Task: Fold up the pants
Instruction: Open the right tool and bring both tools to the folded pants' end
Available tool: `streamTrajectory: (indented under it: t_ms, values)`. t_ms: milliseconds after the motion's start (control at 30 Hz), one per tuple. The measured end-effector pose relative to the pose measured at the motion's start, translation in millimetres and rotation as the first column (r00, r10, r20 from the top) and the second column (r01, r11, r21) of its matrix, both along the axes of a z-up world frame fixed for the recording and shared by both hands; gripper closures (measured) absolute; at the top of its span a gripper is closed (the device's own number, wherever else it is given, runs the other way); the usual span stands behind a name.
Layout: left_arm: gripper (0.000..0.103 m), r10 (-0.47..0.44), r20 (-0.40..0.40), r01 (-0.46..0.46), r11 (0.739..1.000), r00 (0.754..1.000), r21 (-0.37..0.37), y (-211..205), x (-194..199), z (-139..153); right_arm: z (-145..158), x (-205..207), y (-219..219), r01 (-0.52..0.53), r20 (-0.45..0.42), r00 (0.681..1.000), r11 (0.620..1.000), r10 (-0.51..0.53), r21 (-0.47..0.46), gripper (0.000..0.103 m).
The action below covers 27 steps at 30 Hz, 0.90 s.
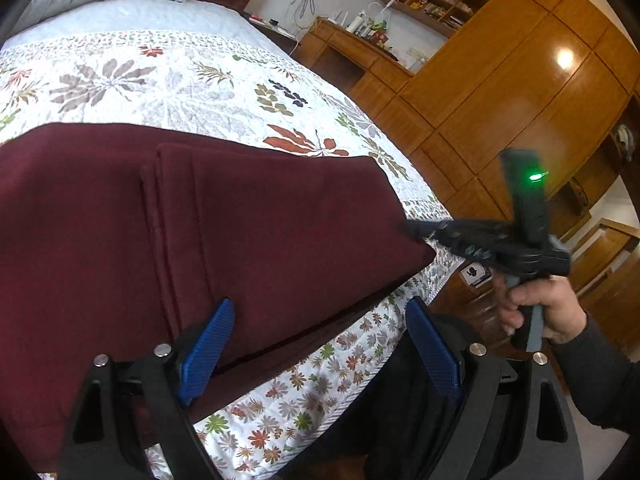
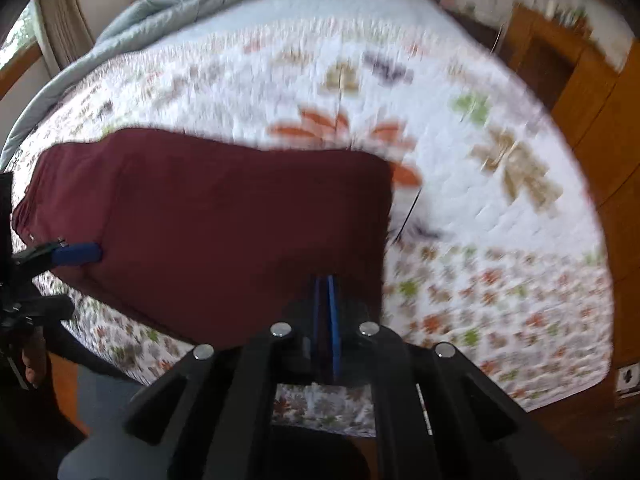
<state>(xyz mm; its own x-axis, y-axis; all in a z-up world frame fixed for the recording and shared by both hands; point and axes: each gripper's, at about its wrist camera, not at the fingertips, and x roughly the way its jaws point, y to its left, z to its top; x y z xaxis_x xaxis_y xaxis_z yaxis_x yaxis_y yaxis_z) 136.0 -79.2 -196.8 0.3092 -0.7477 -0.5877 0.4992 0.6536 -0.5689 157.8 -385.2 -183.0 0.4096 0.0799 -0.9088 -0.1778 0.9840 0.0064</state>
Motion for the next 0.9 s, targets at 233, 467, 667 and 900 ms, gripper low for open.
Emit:
streamTrajectory:
  t_ms: [233, 467, 667, 900]
  values:
    - [0.015, -0.001, 0.011, 0.001, 1.000, 1.000, -0.007, 0.4, -1.9, -3.2, 26.1, 41.9, -24.2, 0.064, 0.020, 0.997, 0.959, -0.072, 0.275, 0.096]
    - [0.015, 0.010, -0.014, -0.010, 0.999, 1.000, -0.051, 7.4, 0.1, -7.8, 11.1, 91.9, -21.0, 0.134, -0.079, 0.990, 0.945, -0.115, 0.299, 0.093]
    - [0.015, 0.020, -0.017, -0.021, 0.996, 1.000, -0.081, 10.3, 0.3, -10.6, 15.2, 87.9, 61.0, -0.041, -0.091, 0.993, 0.937, 0.077, 0.346, 0.093]
    - [0.015, 0.028, -0.038, -0.033, 0.992, 0.999, -0.124, 16.6, 0.6, -12.5, 13.9, 94.8, 71.8, -0.017, -0.124, 0.990, 0.946, 0.060, 0.323, 0.093]
